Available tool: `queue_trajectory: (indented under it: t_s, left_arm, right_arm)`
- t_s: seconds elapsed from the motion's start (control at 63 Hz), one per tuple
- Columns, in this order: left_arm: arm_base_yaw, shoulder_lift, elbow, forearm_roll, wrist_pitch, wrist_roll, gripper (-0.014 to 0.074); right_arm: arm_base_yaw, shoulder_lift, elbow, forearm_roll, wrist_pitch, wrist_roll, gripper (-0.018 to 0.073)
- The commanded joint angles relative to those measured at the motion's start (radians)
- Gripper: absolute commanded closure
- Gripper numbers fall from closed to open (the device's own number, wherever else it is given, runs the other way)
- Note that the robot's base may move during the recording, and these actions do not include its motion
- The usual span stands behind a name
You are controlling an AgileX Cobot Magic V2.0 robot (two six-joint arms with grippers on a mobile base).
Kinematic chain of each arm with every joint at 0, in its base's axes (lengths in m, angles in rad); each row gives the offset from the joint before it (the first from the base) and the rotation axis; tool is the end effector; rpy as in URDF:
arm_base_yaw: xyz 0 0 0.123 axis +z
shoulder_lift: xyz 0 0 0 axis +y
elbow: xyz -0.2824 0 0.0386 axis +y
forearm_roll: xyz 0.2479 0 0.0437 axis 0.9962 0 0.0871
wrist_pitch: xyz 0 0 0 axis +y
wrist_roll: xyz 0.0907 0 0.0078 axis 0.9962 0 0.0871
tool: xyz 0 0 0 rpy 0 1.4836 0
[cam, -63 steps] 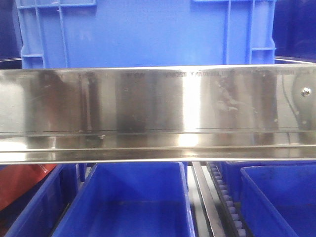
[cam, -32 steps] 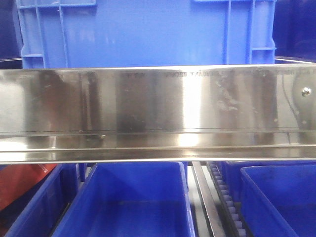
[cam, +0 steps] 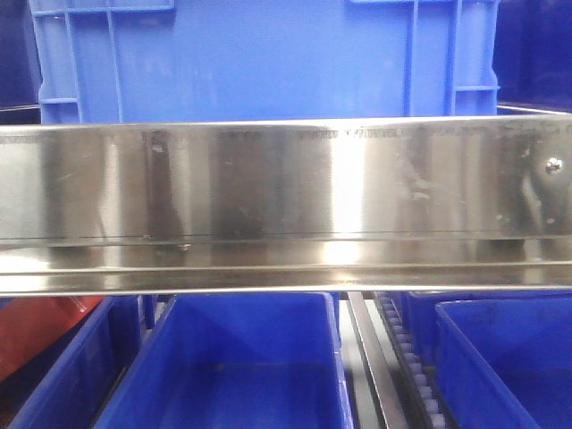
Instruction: Place cylindrical capacitor in blue bin on shelf
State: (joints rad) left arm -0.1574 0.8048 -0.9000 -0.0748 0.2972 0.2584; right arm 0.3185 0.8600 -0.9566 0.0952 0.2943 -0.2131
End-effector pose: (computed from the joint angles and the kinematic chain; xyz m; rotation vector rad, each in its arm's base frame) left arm 0.1627 -0.0279 0.4099 0.3048 1.6570 0.0037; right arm 0.1682 0.0581 0.4196 -0.3879 1.6375 0.1711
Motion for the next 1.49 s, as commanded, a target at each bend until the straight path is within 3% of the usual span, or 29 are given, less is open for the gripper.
queue_trajectory:
  t_s: [0.0, 0.095, 0.254, 0.444, 0.619, 0.683, 0.841, 0.937, 1.079, 1.206, 1.302, 1.365, 1.476]
  left_arm:
    - [-0.077, 0.103, -0.087, -0.012, -0.046, 0.006, 0.0708]
    - [-0.144, 0.214, -0.17, -0.031, -0.082, 0.004, 0.0708]
    - [-0.205, 0.385, -0.292, -0.075, -0.12, 0.003, 0.0708]
    - [-0.228, 0.539, -0.37, -0.123, -0.227, 0.003, 0.0708]
    - [-0.228, 0.621, -0.39, -0.158, -0.238, 0.003, 0.0708]
    - [-0.228, 0.63, -0.392, -0.158, -0.232, 0.003, 0.0708]
    - [-0.25, 0.639, -0.392, -0.158, -0.177, 0.003, 0.0708]
    - [-0.266, 0.638, -0.392, -0.156, -0.183, 0.003, 0.0699]
    - [-0.27, 0.639, -0.392, -0.156, -0.188, 0.003, 0.0514]
    - [-0.27, 0.639, -0.392, -0.156, -0.188, 0.003, 0.0178]
    - [-0.27, 0.635, -0.392, -0.156, -0.203, 0.003, -0.0021]
    - [-0.27, 0.622, -0.392, -0.156, -0.218, 0.003, -0.0008]
    - [-0.263, 0.586, -0.392, -0.156, -0.224, 0.003, 0.0104]
  right_arm:
    - [0.035, 0.089, -0.051, -0.003, -0.106, -0.011, 0.0724]
    - [0.057, 0.173, -0.101, 0.001, -0.163, -0.011, 0.0724]
    - [0.088, 0.316, -0.181, 0.046, -0.209, -0.011, 0.0724]
    - [0.095, 0.431, -0.221, 0.063, -0.24, -0.011, 0.0724]
    - [0.106, 0.484, -0.221, 0.095, -0.285, -0.009, 0.072]
    - [0.109, 0.495, -0.221, 0.095, -0.304, -0.009, 0.0676]
    - [0.119, 0.526, -0.221, 0.17, -0.309, -0.007, 0.0413]
    - [0.132, 0.53, -0.221, 0.175, -0.327, -0.007, 0.0334]
    - [0.153, 0.53, -0.221, 0.177, -0.322, -0.007, 0.027]
    - [0.155, 0.53, -0.221, 0.179, -0.285, -0.007, 0.0158]
    - [0.155, 0.521, -0.221, 0.179, -0.287, -0.007, 0.0095]
    - [0.155, 0.501, -0.221, 0.179, -0.294, -0.007, 0.0095]
    - [0.153, 0.459, -0.221, 0.179, -0.303, -0.007, 0.0101]
